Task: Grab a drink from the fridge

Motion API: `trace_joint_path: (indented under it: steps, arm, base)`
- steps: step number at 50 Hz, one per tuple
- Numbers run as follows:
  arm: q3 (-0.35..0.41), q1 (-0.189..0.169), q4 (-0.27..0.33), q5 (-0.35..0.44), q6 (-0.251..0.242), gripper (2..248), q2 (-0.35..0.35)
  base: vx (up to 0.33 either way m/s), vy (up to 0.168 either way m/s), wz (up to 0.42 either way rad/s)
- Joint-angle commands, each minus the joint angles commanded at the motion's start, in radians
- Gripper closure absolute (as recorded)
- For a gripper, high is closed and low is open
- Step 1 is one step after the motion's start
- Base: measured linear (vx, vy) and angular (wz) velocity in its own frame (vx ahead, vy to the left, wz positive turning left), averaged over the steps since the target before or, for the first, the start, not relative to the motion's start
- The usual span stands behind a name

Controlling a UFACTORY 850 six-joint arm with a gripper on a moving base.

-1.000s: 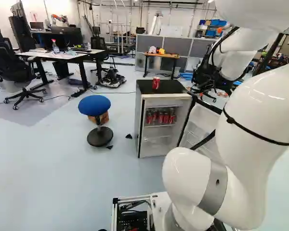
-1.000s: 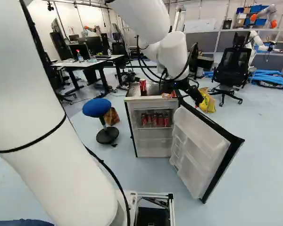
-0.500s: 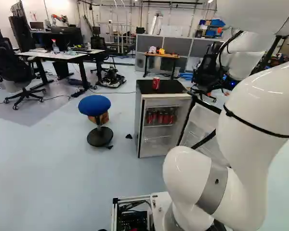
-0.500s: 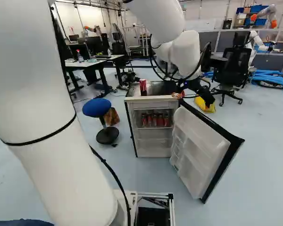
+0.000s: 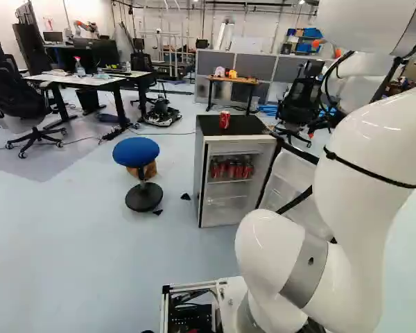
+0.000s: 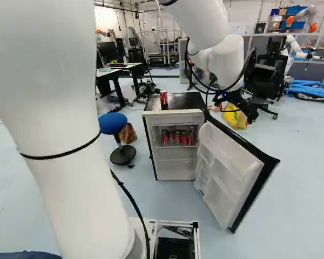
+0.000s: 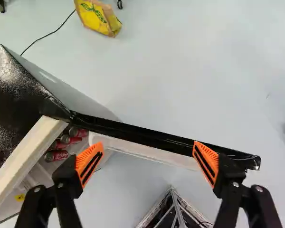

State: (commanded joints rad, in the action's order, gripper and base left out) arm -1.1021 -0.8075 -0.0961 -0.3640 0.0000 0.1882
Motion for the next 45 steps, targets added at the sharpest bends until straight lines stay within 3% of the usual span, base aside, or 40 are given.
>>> trace_joint_path:
  steps: [28,45]
  arm:
    - [-0.147,-0.042,0.000,0.000,0.000,3,0.185]
    - [-0.241,-0.061,0.000,0.000,0.000,3,0.258]
  base:
    - [0.000,0.000,0.000]
    - [0.000,0.000,0.000]
